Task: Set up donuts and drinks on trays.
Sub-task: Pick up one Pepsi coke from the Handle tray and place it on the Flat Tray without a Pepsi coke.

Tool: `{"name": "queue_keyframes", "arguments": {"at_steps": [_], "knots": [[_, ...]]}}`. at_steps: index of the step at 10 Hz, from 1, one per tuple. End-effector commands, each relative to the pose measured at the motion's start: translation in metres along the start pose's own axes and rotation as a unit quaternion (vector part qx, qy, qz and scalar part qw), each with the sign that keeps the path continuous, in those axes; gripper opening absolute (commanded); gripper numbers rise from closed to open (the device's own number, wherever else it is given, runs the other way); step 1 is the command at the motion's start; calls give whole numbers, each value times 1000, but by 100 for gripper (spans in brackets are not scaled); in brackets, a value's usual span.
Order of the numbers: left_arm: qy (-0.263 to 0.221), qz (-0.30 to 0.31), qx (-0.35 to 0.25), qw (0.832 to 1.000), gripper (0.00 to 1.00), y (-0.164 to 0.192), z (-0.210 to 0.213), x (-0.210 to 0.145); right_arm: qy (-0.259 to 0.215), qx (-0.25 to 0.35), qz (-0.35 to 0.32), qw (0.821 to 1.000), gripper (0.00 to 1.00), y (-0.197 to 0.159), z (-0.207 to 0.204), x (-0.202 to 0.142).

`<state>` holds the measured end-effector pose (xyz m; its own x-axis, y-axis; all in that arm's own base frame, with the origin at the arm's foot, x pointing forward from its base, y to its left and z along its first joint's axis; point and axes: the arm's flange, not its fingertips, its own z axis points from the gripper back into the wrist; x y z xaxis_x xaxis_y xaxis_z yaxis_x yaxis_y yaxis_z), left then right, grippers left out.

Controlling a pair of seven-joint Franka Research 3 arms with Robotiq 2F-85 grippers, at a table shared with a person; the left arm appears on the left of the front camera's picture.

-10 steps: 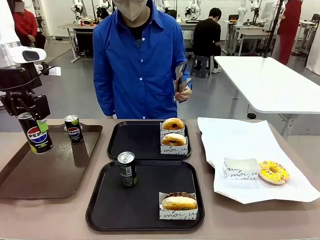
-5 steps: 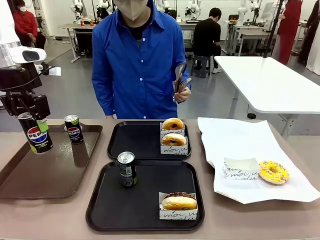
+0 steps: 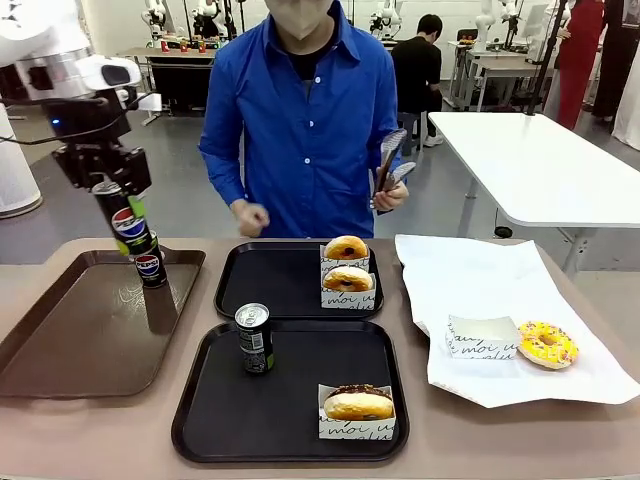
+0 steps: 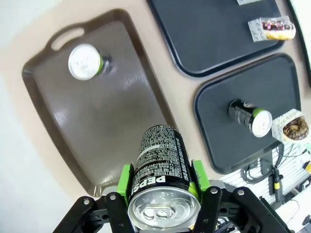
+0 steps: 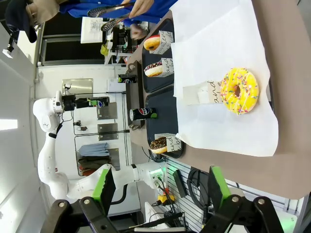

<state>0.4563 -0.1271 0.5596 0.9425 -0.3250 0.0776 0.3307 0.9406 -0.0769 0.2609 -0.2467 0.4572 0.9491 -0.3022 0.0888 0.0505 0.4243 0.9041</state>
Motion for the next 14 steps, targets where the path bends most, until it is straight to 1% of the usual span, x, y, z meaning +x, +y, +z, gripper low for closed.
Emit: {"name": "queue_keyframes", "arguments": {"at_steps": [1, 4, 6, 8, 11, 12, 13, 14], "knots": [[-6, -2, 19, 1000, 59, -13, -1, 25, 5, 1, 4, 1000, 100, -1, 1, -1], [-25, -33, 39, 998, 59, -42, -19, 69, 5, 1, 4, 1000, 100, -1, 1, -1], [-23, -30, 40, 998, 59, -50, -39, 96, 5, 1, 4, 1000, 100, -1, 1, -1], [-25, -37, 40, 998, 59, -60, -59, 111, 5, 1, 4, 1000, 100, -1, 1, -1], [-21, -66, 53, 996, 59, -81, -92, 132, 5, 1, 4, 1000, 100, -1, 1, -1], [-9, -68, 58, 996, 59, -84, -101, 131, 5, 1, 4, 1000, 100, -1, 1, -1], [7, -70, 58, 996, 59, -82, -101, 119, 5, 1, 4, 1000, 100, -1, 1, -1], [75, -69, 51, 993, 59, -70, -86, 81, 5, 1, 4, 1000, 100, -1, 1, -1]]}}
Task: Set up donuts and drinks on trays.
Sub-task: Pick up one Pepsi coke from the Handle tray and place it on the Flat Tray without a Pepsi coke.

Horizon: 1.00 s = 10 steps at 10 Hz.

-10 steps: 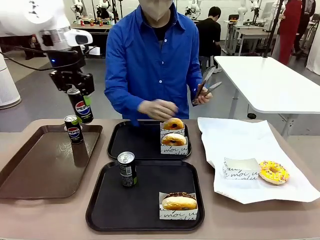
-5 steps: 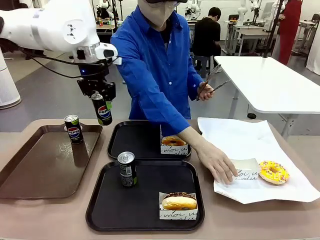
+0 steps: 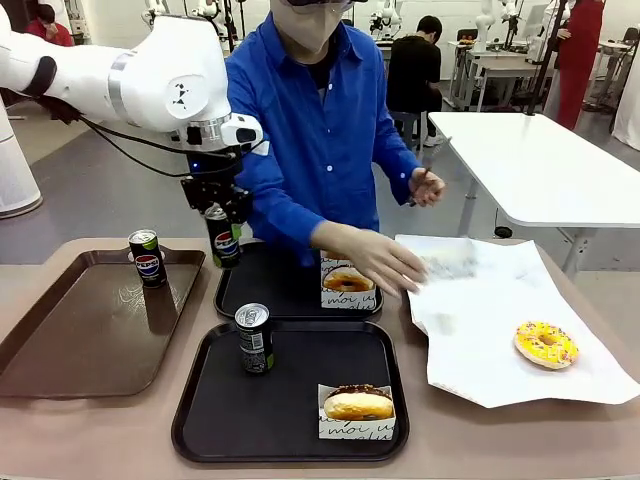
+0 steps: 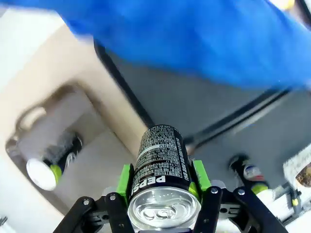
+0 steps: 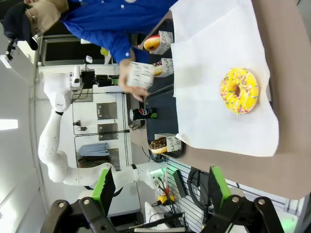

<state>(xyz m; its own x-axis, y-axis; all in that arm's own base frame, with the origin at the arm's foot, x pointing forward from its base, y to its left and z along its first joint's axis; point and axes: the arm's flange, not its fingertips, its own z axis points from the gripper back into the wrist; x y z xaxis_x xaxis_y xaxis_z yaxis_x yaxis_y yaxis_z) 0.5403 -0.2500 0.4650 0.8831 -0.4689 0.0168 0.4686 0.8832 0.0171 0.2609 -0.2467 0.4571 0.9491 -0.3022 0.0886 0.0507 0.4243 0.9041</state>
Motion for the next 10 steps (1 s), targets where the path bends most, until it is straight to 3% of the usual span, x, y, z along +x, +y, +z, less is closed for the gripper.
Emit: {"name": "queue_keyframes", "arguments": {"at_steps": [1, 3, 4, 6, 8, 9, 10], "knots": [[92, -55, 3, 994, 59, 18, 36, -92, 5, 1, 4, 1000, 100, -1, 1, -1], [133, -146, 17, 980, 59, 41, 48, -201, 5, 1, 4, 1000, 100, -1, 1, -1], [148, -141, 24, 979, 59, 44, 40, -231, 5, 1, 4, 1000, 100, -1, 1, -1], [155, -133, 24, 979, 59, 47, 36, -241, 5, 1, 4, 1000, 100, -1, 1, -1], [132, -105, 18, 986, 59, 50, 40, -235, 5, 1, 4, 1000, 100, -1, 1, -1], [163, -127, 10, 978, 59, 49, 36, -258, 5, 1, 4, 1000, 100, -1, 1, -1], [163, -127, 10, 978, 59, 49, 36, -258, 5, 1, 4, 1000, 100, -1, 1, -1]]}}
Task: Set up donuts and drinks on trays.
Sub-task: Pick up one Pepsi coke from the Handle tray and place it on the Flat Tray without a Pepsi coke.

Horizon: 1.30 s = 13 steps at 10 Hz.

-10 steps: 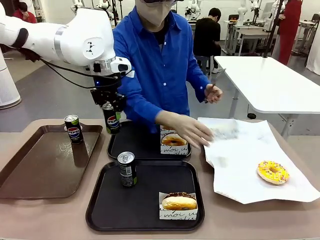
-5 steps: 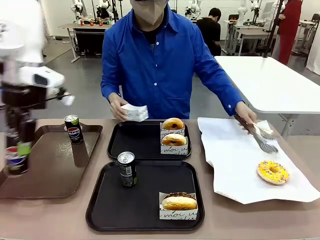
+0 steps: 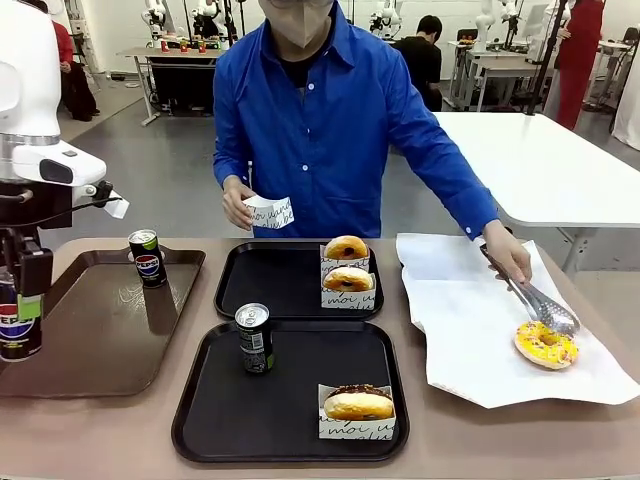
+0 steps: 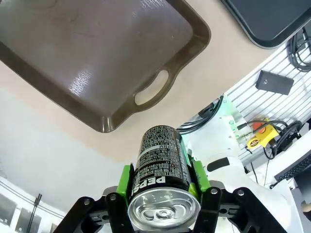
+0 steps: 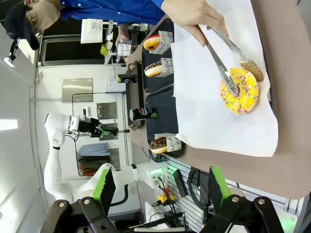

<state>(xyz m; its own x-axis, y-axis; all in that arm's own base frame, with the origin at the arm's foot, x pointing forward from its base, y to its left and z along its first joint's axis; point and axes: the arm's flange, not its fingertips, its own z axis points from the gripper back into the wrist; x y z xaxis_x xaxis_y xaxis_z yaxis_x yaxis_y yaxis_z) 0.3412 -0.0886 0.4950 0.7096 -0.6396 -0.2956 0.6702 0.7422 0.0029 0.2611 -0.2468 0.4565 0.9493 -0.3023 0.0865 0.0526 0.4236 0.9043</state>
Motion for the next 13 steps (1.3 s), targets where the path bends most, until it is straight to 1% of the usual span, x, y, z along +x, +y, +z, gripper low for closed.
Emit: {"name": "queue_keyframes", "arguments": {"at_steps": [1, 9, 10, 11, 12, 13], "knots": [[7, -5, -1, 1000, 59, -2, 1, -7, 4, 1, 5, 1000, 100, 0, 1, -1], [7, -5, -1, 1000, 59, -2, 1, -7, 4, 1, 5, 1000, 100, 0, 1, -1], [6, -2, -4, 1000, 59, -2, -2, -2, 4, 1, 5, 1000, 100, 0, 1, -1], [-31, 1, -6, 999, 59, 9, 2, 5, 4, 1, 5, 1000, 100, 0, 1, -1], [-61, 23, -7, 998, 59, 16, 12, 21, 4, 1, 5, 1000, 100, 0, 1, -1], [-75, 21, 2, 997, 59, 19, 28, 44, 4, 1, 5, 1000, 100, 0, 1, -1]]}}
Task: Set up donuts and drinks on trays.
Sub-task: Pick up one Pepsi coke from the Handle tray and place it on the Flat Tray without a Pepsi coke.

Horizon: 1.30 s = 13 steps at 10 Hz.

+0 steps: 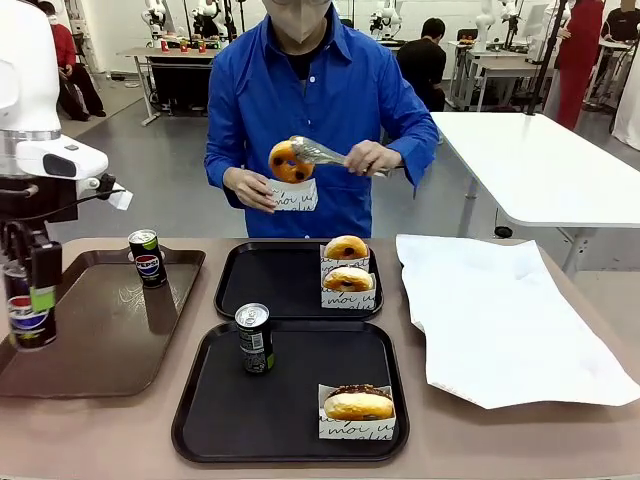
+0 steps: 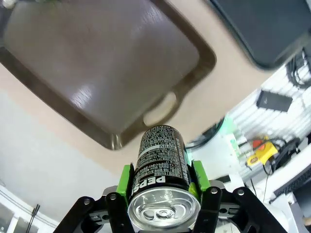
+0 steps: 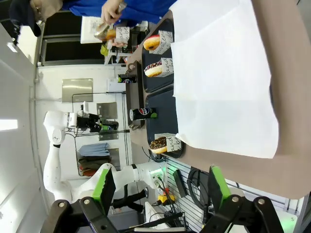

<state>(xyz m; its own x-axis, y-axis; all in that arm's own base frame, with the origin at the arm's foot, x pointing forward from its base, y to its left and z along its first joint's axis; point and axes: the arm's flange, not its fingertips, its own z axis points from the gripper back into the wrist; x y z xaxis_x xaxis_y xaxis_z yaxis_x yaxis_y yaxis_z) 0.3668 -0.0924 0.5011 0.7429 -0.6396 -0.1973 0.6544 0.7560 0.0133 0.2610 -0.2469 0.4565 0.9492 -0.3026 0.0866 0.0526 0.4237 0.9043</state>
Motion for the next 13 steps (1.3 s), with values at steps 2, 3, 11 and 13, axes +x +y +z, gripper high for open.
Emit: {"name": "queue_keyframes", "arguments": {"at_steps": [2, 3, 11, 13], "knots": [[-30, 5, 41, 999, 59, 3, 33, 83, 5, 1, 5, 1000, 100, 0, 1, -1], [-32, 8, 44, 999, 59, 2, 38, 111, 5, 1, 5, 1000, 100, 0, 1, -1], [-86, -108, -22, 990, 59, -8, 6, 79, 5, 1, 5, 1000, 100, 0, 1, -1], [-114, -101, -33, 988, 59, -14, -14, 11, 5, 1, 5, 1000, 100, 0, 1, -1]]}}
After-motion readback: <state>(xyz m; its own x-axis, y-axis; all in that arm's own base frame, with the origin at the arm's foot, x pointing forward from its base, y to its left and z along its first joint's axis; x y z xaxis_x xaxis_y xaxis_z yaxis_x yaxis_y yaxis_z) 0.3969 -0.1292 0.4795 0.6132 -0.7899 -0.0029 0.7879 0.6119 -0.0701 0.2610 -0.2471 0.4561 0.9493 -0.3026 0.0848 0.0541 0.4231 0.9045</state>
